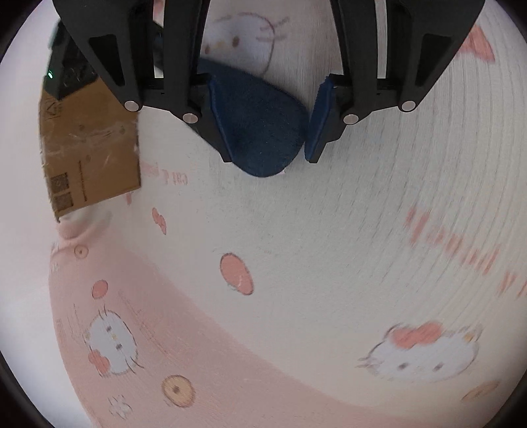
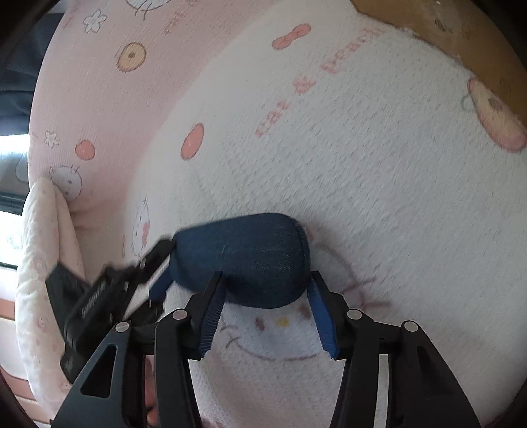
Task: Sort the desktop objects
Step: 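Lift the glasses case with the right gripper and regrip it across its middle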
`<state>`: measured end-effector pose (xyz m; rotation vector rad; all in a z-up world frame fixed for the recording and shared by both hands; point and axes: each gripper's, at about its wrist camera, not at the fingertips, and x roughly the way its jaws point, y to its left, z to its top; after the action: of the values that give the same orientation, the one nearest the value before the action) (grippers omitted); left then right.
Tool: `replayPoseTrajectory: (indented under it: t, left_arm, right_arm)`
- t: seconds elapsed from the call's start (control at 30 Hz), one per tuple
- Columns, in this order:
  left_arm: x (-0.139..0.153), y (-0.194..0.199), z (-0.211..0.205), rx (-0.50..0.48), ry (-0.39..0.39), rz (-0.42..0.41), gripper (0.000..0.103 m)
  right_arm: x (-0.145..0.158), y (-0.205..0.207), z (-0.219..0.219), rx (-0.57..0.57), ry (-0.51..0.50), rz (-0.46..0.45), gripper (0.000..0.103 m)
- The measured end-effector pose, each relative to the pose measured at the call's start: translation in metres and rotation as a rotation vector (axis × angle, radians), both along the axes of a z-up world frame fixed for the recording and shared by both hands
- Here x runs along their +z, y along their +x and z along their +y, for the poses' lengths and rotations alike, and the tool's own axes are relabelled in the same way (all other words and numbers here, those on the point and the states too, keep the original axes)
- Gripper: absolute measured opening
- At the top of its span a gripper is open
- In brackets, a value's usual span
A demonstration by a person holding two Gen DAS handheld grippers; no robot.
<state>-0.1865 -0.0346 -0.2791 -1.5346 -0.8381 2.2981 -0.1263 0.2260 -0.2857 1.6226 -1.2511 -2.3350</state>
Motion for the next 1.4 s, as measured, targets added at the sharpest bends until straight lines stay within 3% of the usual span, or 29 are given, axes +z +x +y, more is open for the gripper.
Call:
replayPoseTrajectory:
  t: [0.3, 0.4, 0.5, 0.8, 1.23, 1.4]
  left_arm:
    - [-0.008, 0.023, -0.011, 0.064, 0.081, -0.057, 0.047]
    - [-0.008, 0.023, -0.008, 0.061, 0.086, -0.055, 0.05]
    - [-0.009, 0.022, -0.006, 0.058, 0.092, -0.053, 0.059]
    - [-0.012, 0.021, 0.001, 0.049, 0.108, -0.047, 0.059]
    - [-0.003, 0.031, 0.012, 0.09, 0.022, 0.02, 0.058]
    - [0.011, 0.034, 0.014, 0.085, 0.037, 0.052, 0.058]
  right_arm:
    - [0.01, -0.006, 0.022, 0.032, 0.087, 0.035, 0.05]
    - [0.007, -0.01, 0.02, 0.058, 0.056, 0.037, 0.051]
    - [0.002, -0.015, 0.019, 0.06, 0.022, 0.034, 0.056]
    - [-0.009, -0.021, 0.025, 0.014, -0.07, 0.045, 0.056]
    - [-0.002, -0.027, 0.009, 0.046, 0.025, 0.105, 0.053]
    - [0.013, -0.022, 0.011, 0.043, 0.042, 0.141, 0.053]
